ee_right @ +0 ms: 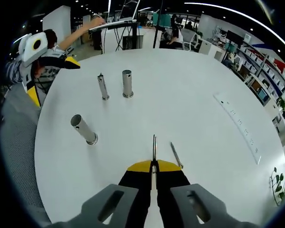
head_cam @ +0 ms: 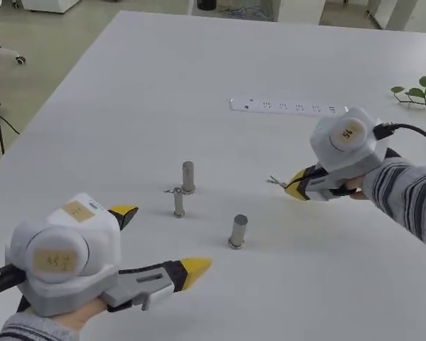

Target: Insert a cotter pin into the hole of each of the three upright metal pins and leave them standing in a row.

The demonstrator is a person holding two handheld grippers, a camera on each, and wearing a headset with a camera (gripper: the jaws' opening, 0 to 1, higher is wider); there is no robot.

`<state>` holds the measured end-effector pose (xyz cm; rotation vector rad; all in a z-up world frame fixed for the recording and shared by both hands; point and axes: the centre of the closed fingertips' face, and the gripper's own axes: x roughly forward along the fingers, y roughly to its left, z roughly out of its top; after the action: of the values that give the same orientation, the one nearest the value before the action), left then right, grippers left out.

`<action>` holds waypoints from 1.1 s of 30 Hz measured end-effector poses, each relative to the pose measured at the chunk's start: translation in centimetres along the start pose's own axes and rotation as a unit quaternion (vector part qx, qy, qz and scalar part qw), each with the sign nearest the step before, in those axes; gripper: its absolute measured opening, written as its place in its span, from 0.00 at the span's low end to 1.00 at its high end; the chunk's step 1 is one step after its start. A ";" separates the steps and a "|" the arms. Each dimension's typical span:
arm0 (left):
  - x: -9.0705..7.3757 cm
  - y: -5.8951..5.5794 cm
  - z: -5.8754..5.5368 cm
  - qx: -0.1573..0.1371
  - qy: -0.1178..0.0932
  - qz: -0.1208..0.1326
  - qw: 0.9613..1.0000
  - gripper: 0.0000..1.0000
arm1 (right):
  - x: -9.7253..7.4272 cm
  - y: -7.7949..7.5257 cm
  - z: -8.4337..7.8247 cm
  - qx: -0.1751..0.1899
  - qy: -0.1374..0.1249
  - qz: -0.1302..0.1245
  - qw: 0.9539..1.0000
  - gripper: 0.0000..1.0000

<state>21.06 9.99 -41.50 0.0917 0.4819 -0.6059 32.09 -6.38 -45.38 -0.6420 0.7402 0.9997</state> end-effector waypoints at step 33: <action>1.6 -5.0 2.7 -0.019 0.005 -0.103 0.994 0.42 | -4.6 10.5 5.6 -0.126 -0.083 0.051 0.987 0.00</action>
<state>20.52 4.45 -39.59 0.0092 0.5162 -0.7985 22.41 -0.18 -39.88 -0.7346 0.5073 1.2385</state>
